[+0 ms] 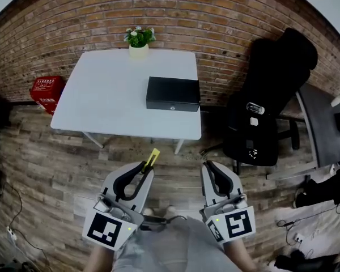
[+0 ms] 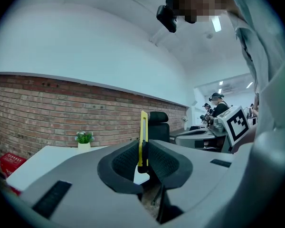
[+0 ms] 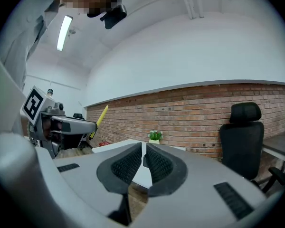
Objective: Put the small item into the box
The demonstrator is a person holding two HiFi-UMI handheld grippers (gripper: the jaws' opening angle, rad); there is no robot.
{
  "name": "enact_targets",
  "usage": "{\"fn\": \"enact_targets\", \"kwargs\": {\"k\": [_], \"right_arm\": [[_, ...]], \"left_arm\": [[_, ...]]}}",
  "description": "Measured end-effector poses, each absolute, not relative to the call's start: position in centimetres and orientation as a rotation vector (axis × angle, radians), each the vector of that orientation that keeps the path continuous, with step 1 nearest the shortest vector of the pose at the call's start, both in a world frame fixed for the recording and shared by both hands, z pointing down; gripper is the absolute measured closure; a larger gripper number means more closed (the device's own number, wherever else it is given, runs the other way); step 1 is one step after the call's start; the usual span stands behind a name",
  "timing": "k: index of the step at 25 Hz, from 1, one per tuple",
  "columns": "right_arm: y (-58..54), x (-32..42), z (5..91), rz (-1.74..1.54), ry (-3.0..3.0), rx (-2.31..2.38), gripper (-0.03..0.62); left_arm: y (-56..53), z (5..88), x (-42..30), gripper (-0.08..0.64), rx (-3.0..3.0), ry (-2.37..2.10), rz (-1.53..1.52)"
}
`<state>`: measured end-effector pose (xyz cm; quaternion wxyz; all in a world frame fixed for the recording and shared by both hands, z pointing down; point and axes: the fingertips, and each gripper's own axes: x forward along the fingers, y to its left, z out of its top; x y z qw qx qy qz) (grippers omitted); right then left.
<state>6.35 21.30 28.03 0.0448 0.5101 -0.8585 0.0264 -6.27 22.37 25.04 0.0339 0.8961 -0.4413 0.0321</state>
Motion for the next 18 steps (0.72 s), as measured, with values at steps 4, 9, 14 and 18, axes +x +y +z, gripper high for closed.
{"fn": "enact_targets", "kwargs": {"k": [4, 9, 14, 18], "right_arm": [[21.4, 7.3, 27.6, 0.068, -2.652, 1.55, 0.534], [21.7, 9.1, 27.4, 0.04, -2.667, 1.513, 0.534], [22.0, 11.1, 27.8, 0.044, -2.682, 1.488, 0.534], [21.9, 11.6, 28.8, 0.077, -2.686, 1.472, 0.534]], "left_arm": [[22.7, 24.7, -5.4, 0.486, 2.749, -1.388, 0.094], [23.3, 24.0, -4.0, 0.486, 2.728, -1.451, 0.075], [23.9, 23.9, -2.6, 0.486, 2.709, -1.508, 0.072], [23.9, 24.1, -2.3, 0.486, 2.701, -1.536, 0.088]]}}
